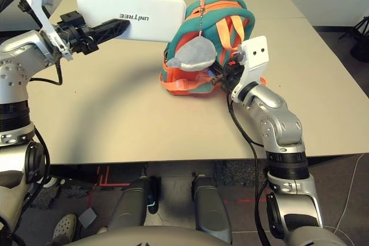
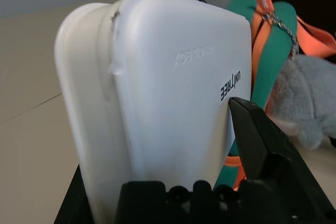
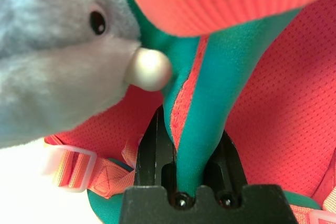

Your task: Put the pencil case into the backpack and zip it.

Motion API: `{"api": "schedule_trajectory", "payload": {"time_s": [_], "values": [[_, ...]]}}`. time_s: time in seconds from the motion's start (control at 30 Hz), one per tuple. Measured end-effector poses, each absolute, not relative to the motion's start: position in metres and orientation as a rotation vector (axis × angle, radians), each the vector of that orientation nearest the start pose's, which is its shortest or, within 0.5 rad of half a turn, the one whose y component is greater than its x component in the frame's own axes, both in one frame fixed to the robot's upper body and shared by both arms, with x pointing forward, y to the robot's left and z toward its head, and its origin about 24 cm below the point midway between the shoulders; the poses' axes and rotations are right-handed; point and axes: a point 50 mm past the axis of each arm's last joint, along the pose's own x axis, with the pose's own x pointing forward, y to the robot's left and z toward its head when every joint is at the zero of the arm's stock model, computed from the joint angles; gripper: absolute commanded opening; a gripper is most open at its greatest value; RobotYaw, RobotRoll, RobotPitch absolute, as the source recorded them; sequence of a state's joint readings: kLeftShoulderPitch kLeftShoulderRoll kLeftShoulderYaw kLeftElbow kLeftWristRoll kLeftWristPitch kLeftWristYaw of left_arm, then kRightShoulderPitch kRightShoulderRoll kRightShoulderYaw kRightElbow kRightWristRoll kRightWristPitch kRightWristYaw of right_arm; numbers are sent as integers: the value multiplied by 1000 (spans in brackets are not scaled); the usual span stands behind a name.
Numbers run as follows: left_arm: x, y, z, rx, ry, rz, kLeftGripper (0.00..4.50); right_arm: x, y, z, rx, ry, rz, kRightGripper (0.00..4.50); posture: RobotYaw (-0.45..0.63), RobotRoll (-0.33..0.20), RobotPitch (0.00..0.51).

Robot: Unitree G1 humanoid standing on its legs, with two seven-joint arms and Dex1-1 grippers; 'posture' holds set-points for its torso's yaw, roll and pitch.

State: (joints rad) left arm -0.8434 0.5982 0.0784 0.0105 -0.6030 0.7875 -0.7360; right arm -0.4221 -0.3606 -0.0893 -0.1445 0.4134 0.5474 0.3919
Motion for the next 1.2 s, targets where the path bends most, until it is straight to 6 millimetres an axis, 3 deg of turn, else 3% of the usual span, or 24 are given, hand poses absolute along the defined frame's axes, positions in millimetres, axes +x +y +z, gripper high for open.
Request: {"api": "schedule_trajectory", "payload": {"time_s": [0.37,0.77,0.93,1.07,1.2], "values": [[337,156,244,201,-14,-947,3160,309,-171,159,26,-30,498,190,-138,0,161],[376,97,225,208,-13,-988,3159,310,-170,160,28,-43,495,190,-141,0,151],[382,83,218,194,-6,-1001,3159,312,-169,162,31,-48,497,190,-147,0,150],[381,85,219,189,0,-1014,4477,312,-169,162,31,-49,497,190,-148,0,151],[374,96,233,175,-12,-1025,4500,312,-168,162,33,-48,498,190,-138,0,156]]}}
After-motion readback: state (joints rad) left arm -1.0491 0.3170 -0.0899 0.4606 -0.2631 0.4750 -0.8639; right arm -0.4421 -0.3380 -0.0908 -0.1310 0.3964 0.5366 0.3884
